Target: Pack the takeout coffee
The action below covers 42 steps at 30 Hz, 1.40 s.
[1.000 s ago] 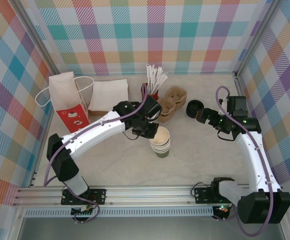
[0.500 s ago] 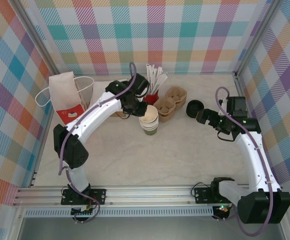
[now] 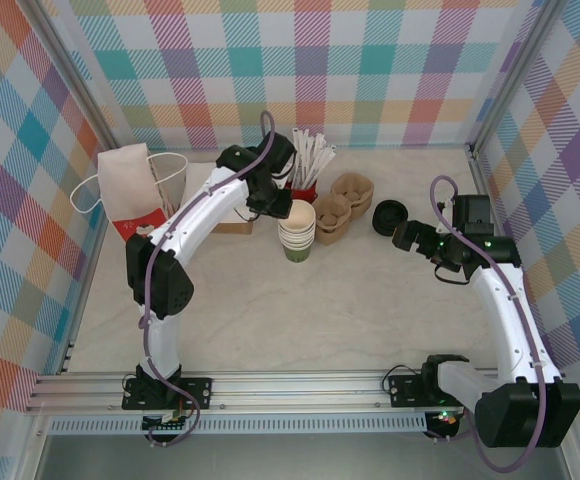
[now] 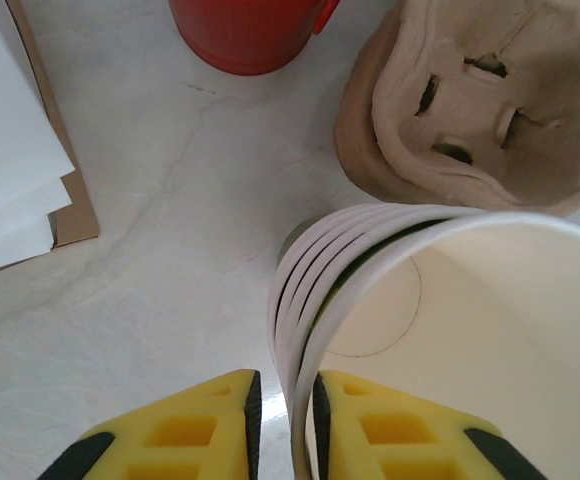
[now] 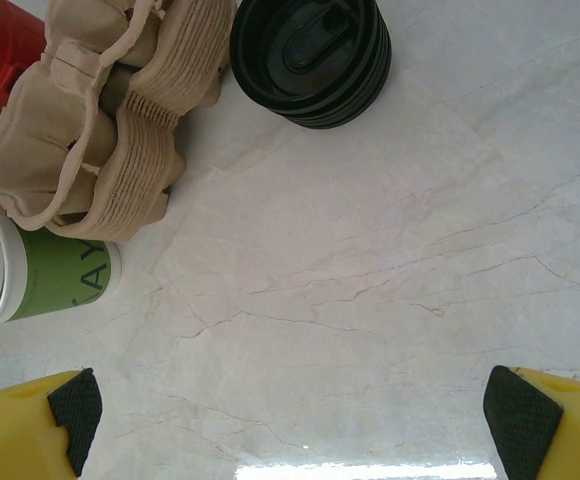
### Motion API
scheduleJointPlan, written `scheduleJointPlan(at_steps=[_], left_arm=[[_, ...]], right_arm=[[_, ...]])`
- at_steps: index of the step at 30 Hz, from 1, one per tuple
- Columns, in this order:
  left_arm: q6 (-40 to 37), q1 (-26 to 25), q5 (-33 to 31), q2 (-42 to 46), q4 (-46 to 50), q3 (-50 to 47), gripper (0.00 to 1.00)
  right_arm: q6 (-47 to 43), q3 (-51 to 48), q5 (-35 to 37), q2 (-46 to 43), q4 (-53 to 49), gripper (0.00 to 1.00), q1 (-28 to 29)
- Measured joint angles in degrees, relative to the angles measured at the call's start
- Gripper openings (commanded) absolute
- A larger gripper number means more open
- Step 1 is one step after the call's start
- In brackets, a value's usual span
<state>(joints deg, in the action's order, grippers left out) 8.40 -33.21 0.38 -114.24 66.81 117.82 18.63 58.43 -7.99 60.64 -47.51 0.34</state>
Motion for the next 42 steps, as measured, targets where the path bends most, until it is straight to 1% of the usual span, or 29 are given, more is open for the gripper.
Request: scheduleJointPlan(at_steps=[5,8,11,16,22,25,34,42], left_arm=[[-0.4,0.0,0.0,0.0,0.9,1.9,0.24],[-0.4,0.0,0.2,0.0,1.2,2.0,0.25],[-0.4,0.0,0.2,0.0,1.8,2.0,0.27],[-0.5,0.0,0.2,-0.5,2.1,2.0,0.27],[-0.6,0.0,0.2,-1.4,2.1,2.0,0.17],[-0.6,0.0,0.2,-1.5,2.1,2.0,0.14],[-0.8,0.0,0.2,-1.6,4.0,6.0,0.13],[-1.0,0.4,0.2,-1.6,6.0,10.3,0.08]], right_arm=[[0.0,-0.4,0.0,0.0,0.0,1.00,0.0],[0.0,-0.5,0.0,0.0,0.0,1.00,0.0],[0.0,-0.5,0.0,0.0,0.0,1.00,0.0],[0.0,-0.5,0.0,0.0,0.0,1.00,0.0],[0.0,-0.5,0.0,0.0,0.0,1.00,0.0],[0.0,-0.5,0.0,0.0,0.0,1.00,0.0],[0.0,-0.6,0.0,0.0,0.0,1.00,0.0],[0.0,-0.6,0.0,0.0,0.0,1.00,0.0]])
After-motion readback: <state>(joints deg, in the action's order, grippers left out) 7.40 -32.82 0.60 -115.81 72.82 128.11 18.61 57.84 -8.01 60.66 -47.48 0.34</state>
